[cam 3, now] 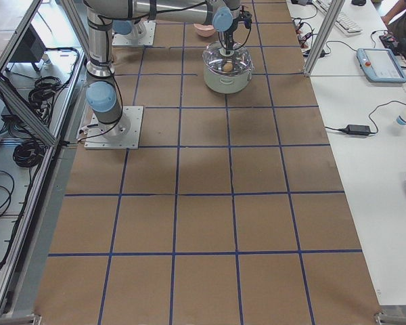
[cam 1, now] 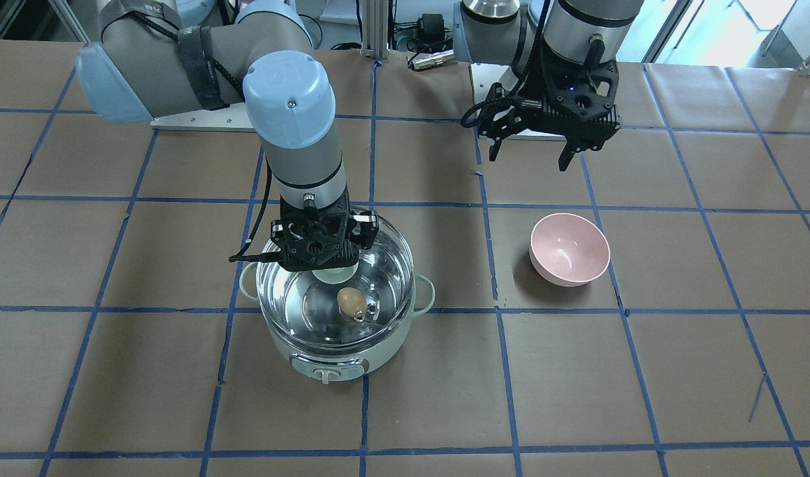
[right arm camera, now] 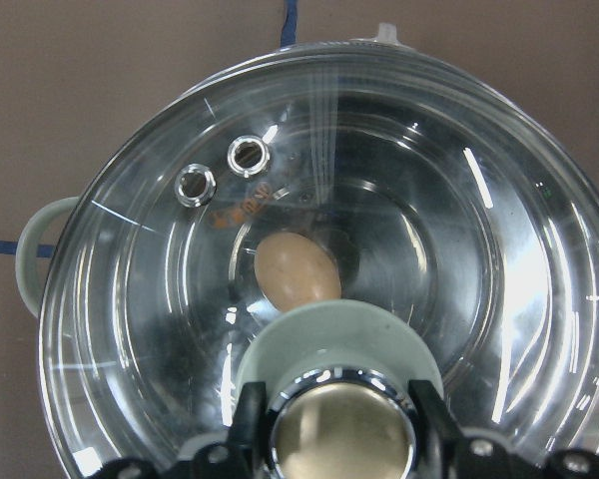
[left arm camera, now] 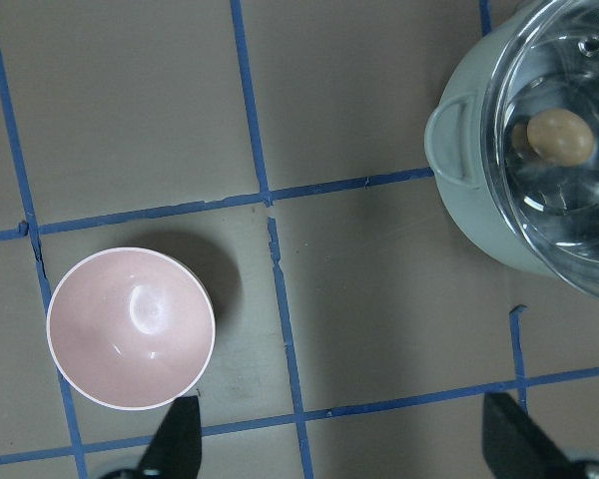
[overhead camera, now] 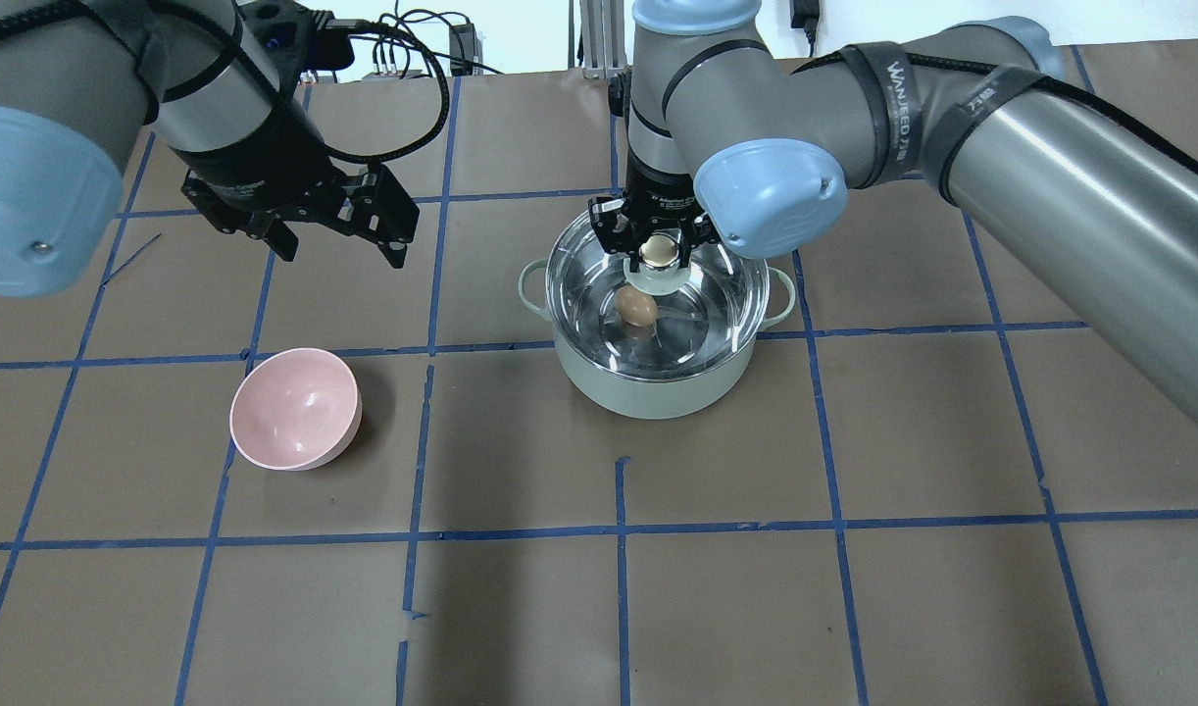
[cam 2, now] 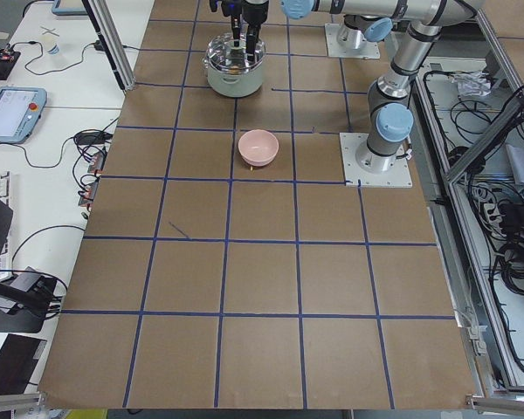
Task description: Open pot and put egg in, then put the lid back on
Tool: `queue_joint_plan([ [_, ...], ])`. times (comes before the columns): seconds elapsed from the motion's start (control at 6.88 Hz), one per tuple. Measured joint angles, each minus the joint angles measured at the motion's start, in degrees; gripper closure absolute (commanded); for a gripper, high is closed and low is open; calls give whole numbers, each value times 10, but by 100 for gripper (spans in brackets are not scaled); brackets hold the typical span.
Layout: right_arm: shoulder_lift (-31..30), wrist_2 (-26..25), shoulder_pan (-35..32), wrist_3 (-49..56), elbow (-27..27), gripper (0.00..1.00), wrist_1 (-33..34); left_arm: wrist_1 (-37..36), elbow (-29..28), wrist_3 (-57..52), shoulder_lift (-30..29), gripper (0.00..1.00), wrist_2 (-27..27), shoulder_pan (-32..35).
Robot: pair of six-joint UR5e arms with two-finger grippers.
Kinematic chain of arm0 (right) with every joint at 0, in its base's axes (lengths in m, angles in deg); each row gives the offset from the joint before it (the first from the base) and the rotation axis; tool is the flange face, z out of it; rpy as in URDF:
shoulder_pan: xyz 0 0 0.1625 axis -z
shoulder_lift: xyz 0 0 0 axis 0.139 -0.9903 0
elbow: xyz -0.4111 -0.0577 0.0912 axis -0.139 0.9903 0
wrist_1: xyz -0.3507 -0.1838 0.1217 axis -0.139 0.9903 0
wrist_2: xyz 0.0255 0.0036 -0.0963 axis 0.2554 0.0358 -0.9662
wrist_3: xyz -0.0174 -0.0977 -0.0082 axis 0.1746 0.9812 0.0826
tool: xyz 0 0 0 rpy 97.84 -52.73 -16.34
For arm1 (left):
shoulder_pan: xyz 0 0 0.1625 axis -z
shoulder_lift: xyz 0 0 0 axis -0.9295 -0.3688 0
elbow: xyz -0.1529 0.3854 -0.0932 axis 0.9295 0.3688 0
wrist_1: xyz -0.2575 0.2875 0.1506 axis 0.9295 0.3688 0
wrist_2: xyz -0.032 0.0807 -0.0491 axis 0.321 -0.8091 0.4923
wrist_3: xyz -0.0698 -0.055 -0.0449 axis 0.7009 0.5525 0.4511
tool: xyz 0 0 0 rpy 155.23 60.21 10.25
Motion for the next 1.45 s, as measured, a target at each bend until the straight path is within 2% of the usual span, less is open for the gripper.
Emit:
queue_joint_plan([
  [0.44, 0, 0, 0, -4, 2, 32, 0, 0, 0, 0, 0, 0, 0, 0],
  [0.73, -3, -1, 11, 1, 8, 26, -1, 0, 1, 0, 0, 0, 0, 0],
  [0.87, -12, 2, 36, 9, 16, 15, -3, 0, 1, 0, 0, 0, 0, 0],
  [1.02, -31, 11, 71, 24, 20, 9, -7, 0, 1, 0, 0, 0, 0, 0],
  [1.45, -114, 20, 158, 62, 17, 5, -76, 0, 1, 0, 0, 0, 0, 0],
])
